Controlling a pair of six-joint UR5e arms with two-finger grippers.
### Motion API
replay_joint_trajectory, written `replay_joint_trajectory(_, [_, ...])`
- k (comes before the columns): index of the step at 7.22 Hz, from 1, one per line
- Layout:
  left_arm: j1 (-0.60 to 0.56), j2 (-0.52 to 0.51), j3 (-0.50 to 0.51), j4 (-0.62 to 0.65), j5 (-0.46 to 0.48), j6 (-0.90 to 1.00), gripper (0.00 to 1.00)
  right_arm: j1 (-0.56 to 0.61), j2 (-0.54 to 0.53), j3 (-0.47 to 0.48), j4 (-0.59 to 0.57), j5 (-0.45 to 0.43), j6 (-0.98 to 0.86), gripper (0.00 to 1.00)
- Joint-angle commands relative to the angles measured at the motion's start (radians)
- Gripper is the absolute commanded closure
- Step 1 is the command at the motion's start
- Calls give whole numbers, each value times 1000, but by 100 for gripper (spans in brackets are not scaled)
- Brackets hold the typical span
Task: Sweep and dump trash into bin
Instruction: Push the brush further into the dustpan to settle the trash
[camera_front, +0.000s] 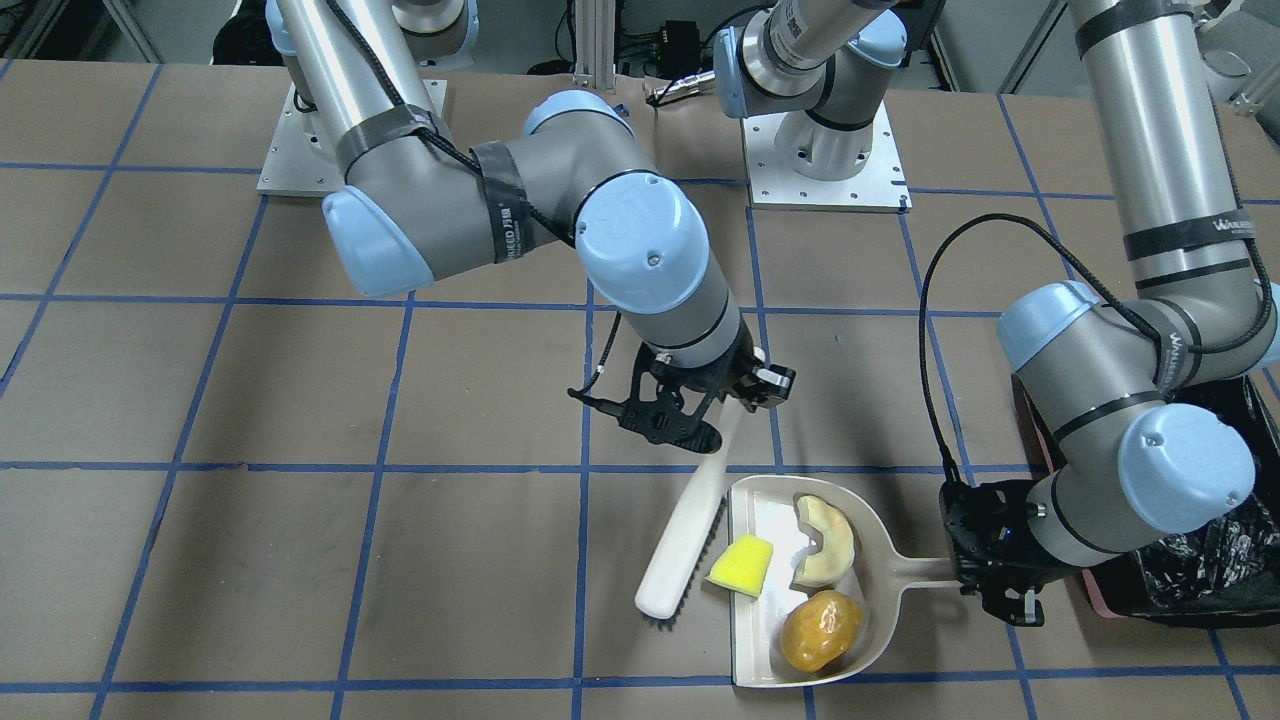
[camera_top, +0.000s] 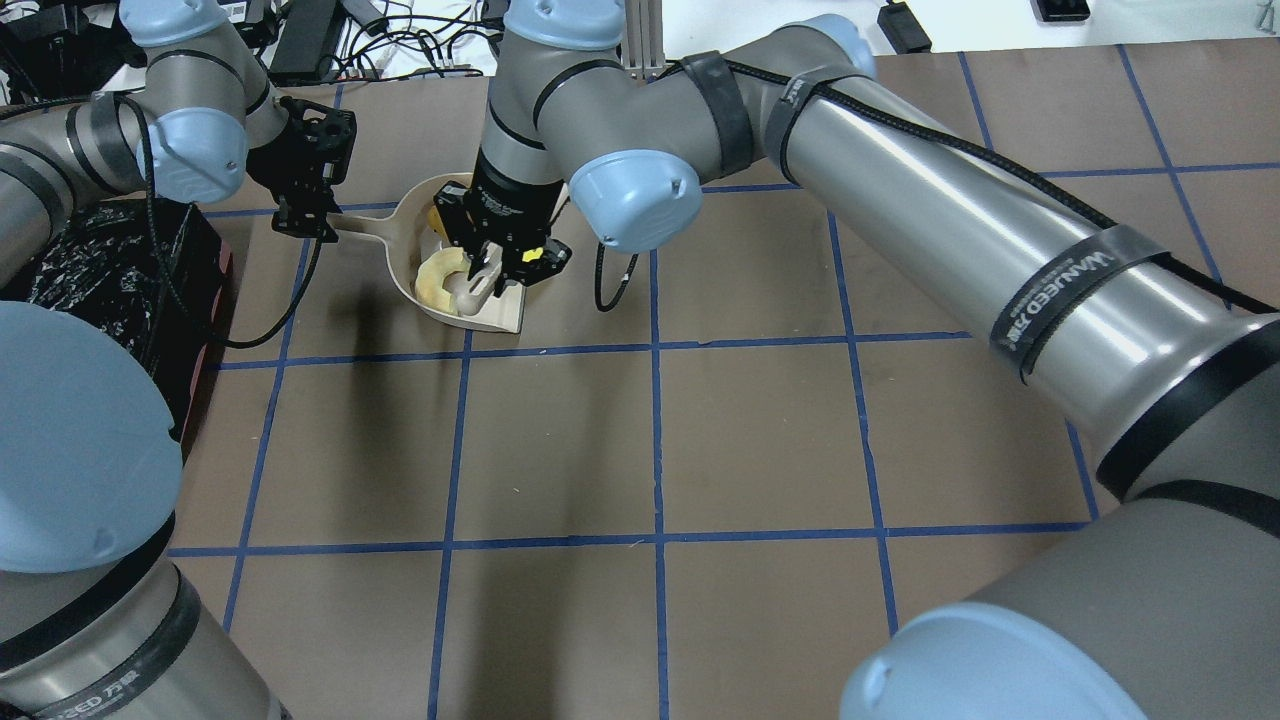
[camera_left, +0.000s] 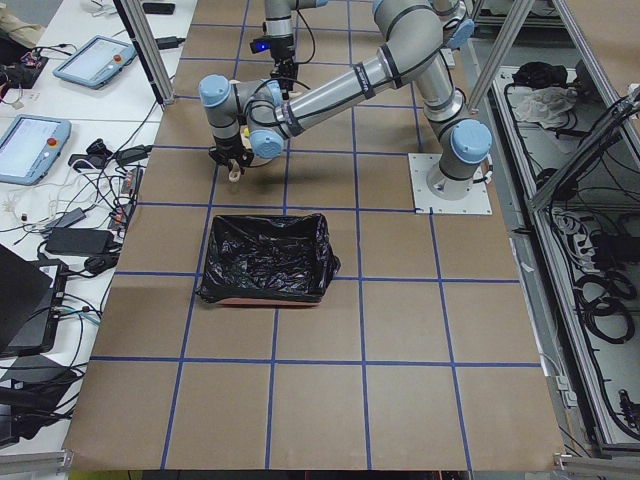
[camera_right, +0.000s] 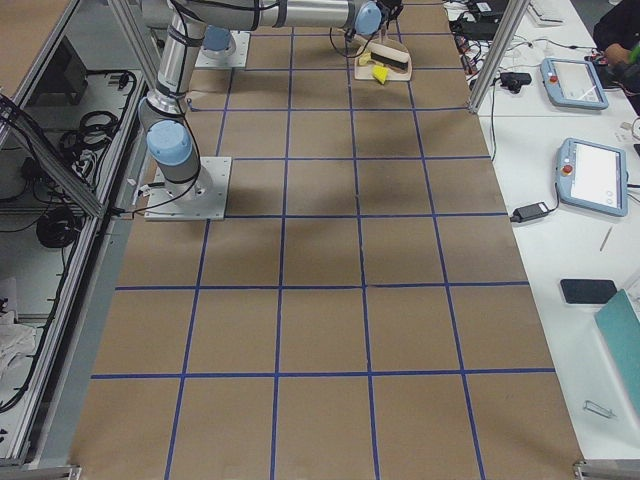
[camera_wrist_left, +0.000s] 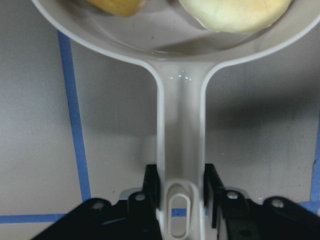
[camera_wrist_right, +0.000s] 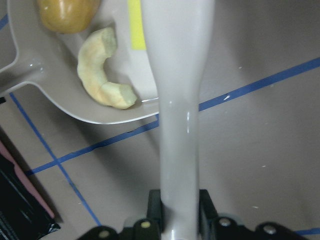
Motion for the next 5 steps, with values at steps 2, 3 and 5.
replay_joint_trajectory(2, [8, 10, -4, -1, -44, 11, 90, -81, -33, 18, 135, -126, -165, 100])
replay_joint_trajectory(3, [8, 9, -4, -1, -44, 11, 90, -88, -31, 52, 122, -152, -182, 100])
replay_joint_trajectory(5, [7, 1, -4, -1, -41, 11, 90, -100, -28, 93, 113, -155, -231, 100])
